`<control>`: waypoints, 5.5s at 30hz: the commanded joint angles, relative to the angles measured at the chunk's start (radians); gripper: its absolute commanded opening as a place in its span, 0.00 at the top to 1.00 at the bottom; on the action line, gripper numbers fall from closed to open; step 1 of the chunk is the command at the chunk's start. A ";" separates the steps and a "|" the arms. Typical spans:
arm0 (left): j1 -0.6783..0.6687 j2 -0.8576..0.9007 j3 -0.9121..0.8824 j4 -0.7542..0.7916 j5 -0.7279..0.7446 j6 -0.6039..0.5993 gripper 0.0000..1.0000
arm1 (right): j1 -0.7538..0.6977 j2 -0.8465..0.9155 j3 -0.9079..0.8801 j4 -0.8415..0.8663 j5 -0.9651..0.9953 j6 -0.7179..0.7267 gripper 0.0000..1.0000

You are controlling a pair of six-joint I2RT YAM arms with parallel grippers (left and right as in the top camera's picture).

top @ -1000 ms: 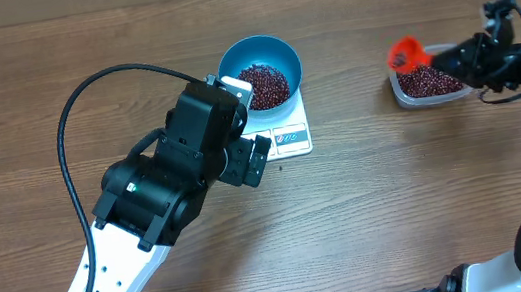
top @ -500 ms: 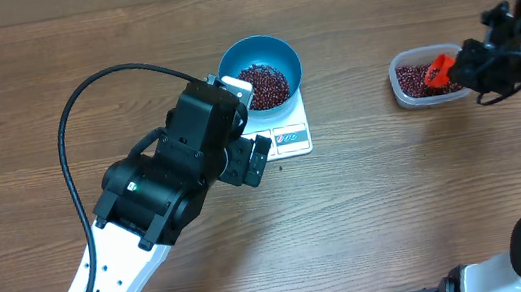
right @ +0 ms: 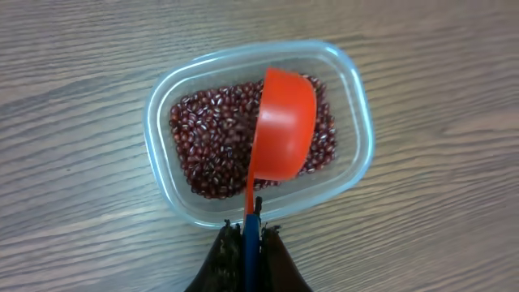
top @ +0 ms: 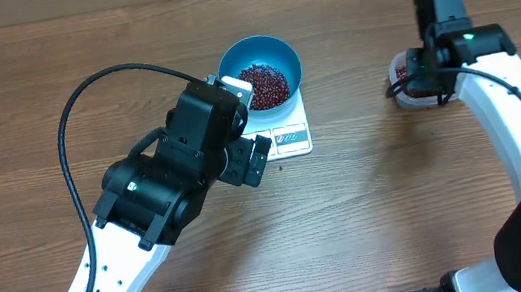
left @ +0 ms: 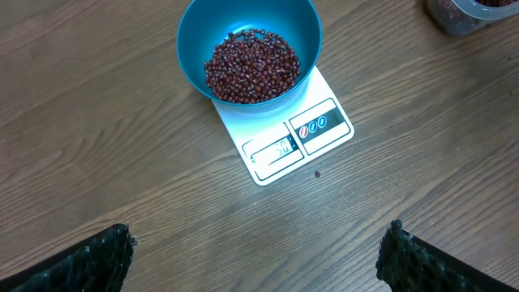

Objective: Scoop item into bowl and weigh 150g on scale

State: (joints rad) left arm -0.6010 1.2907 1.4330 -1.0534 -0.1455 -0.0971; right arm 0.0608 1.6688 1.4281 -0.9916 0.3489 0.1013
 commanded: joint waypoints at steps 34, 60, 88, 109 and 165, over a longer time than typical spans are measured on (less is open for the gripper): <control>0.007 0.005 0.004 0.003 0.008 0.015 0.00 | -0.211 -0.039 -0.057 -0.006 -0.396 0.535 0.96; 0.007 0.005 0.004 0.003 0.008 0.015 0.00 | -0.246 -0.042 -0.101 -0.148 -0.358 0.554 0.06; 0.007 0.005 0.004 0.003 0.008 0.015 0.00 | 0.288 -0.231 0.048 -0.063 -0.690 -0.234 0.00; 0.007 0.005 0.004 0.003 0.008 0.015 0.00 | 0.292 -0.219 0.048 -0.064 -0.690 -0.234 0.00; 0.007 0.005 0.004 0.003 0.008 0.015 0.00 | 0.292 -0.219 0.048 -0.064 -0.690 -0.234 0.00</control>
State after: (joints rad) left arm -0.6010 1.2907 1.4330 -1.0534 -0.1455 -0.0971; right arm 0.3523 1.4433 1.4593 -1.0626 -0.3477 -0.1280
